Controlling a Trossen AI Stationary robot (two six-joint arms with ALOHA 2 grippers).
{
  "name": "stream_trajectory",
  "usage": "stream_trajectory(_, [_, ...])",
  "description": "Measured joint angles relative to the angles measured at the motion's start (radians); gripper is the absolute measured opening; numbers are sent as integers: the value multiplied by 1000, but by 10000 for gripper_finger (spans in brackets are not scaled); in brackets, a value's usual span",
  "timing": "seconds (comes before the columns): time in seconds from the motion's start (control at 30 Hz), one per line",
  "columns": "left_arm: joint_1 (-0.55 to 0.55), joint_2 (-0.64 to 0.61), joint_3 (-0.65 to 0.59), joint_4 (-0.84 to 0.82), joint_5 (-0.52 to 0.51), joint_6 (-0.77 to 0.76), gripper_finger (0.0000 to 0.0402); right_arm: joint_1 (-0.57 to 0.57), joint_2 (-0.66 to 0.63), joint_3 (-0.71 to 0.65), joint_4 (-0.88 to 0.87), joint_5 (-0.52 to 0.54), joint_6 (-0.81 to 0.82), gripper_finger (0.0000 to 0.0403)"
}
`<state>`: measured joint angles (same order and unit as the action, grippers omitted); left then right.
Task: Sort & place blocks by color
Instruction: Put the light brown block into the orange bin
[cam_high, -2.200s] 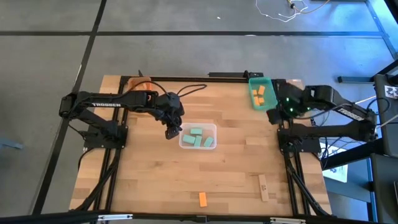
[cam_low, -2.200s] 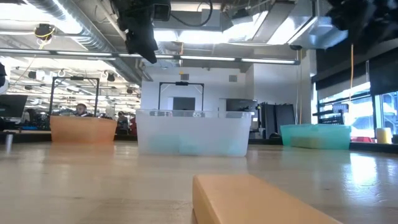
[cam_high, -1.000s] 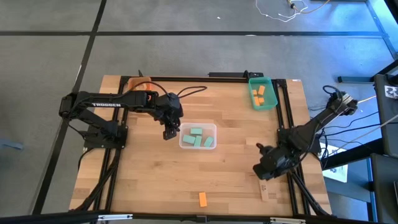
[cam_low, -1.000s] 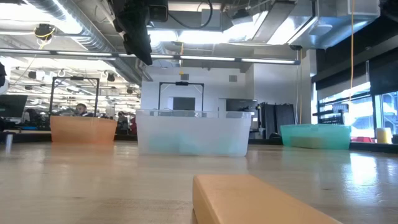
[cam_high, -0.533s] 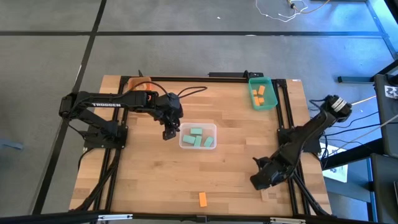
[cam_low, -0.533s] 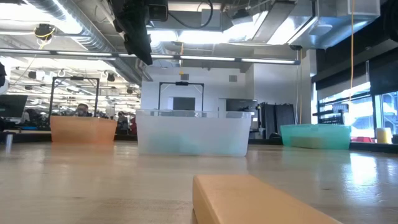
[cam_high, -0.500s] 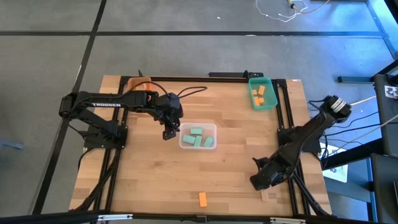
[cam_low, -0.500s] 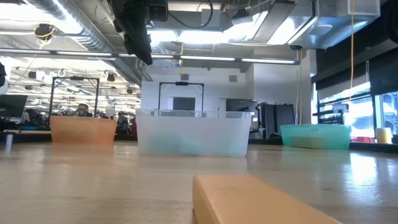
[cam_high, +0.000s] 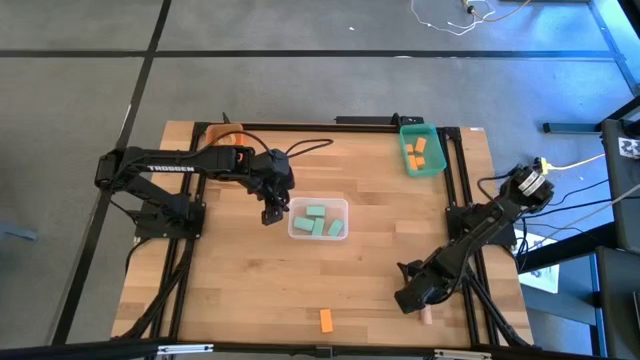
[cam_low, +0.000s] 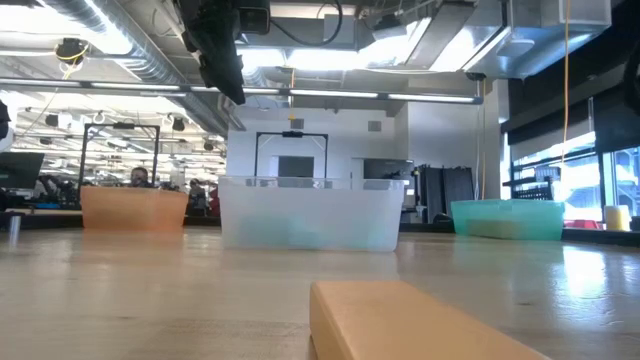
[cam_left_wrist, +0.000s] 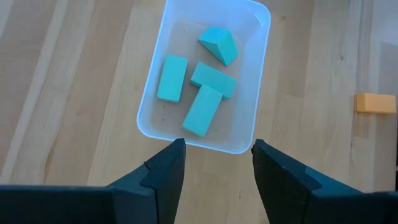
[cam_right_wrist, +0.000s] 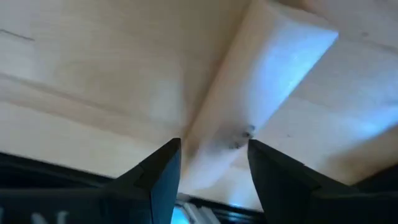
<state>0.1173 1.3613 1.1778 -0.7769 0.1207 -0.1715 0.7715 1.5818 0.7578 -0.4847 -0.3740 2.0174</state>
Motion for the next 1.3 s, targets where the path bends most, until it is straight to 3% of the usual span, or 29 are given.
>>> stream_trajectory(0.27, [1,0,0,-1,0,12,176,-1,64,2,3,-13,-9,189])
stream_trajectory(1.07, [3,0,0,-1,3,27,176,0,69,1,3,18,-5,186])
stream_trajectory(1.17, [3,0,0,-1,3,27,176,0,69,1,3,27,-5,157])
stream_trajectory(1.3, [3,0,0,-1,3,27,176,1,69,2,7,52,-10,73])
